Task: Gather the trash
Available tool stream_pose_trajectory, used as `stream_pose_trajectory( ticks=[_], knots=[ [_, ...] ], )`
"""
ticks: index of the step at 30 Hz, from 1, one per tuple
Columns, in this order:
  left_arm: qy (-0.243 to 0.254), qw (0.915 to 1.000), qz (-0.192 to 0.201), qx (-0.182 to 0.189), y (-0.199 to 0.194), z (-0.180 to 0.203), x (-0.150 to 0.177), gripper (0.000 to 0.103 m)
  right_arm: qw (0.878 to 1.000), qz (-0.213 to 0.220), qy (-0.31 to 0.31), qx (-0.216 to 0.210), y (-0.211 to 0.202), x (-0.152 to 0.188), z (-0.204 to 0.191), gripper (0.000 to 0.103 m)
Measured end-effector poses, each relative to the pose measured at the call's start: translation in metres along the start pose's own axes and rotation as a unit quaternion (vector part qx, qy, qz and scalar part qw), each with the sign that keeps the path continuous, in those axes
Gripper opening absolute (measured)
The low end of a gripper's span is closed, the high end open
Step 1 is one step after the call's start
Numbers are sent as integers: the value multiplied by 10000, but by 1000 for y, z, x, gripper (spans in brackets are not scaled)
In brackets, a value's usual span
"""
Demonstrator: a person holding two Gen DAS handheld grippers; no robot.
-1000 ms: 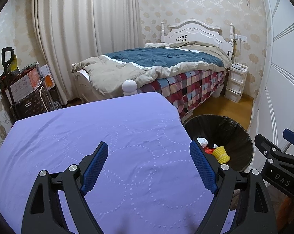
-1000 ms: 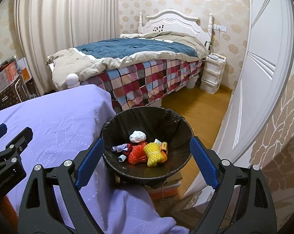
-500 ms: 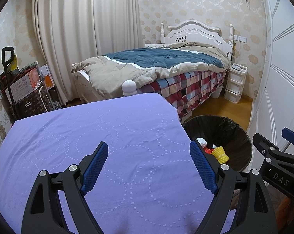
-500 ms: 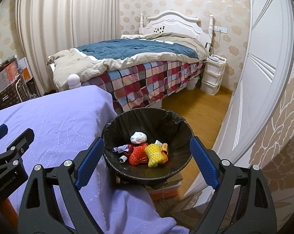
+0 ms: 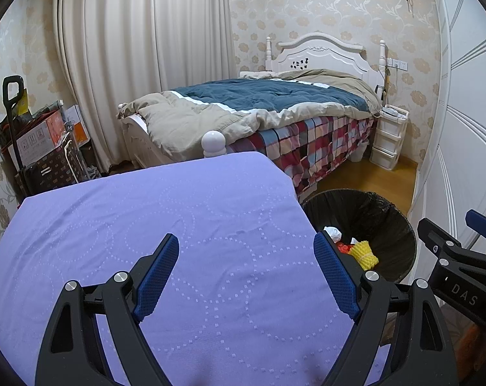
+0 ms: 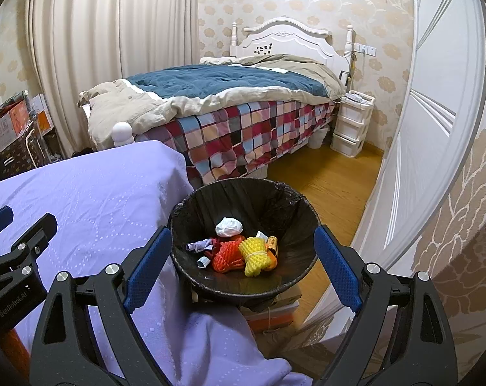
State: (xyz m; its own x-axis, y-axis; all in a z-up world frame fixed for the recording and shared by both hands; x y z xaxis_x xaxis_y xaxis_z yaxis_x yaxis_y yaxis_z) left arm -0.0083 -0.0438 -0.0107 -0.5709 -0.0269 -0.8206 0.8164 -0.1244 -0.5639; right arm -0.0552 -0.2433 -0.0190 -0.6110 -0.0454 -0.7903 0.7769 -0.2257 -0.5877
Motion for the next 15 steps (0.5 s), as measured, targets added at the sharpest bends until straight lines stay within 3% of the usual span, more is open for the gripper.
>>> stream_pose_trajectory(
  ticks=[15],
  knots=[
    [-13, 10000, -5, 5, 1, 0, 0, 83, 10000, 6, -2, 3, 0, 0, 0, 88]
  ],
)
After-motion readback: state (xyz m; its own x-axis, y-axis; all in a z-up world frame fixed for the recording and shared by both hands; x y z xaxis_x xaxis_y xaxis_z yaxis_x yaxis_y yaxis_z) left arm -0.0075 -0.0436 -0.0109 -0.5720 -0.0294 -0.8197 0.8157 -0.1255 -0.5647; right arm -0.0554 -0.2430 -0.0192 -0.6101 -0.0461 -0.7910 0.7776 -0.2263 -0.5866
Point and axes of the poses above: each gripper's, at about its wrist camera, not at the fingertips, and y roughly the way its jaws point, z to its right, x to its underside, the point moved 4 cm from there along y, roughly the way its jaws point, and after that the axes turned 11 degrees about -y, right-handed, at the moved point
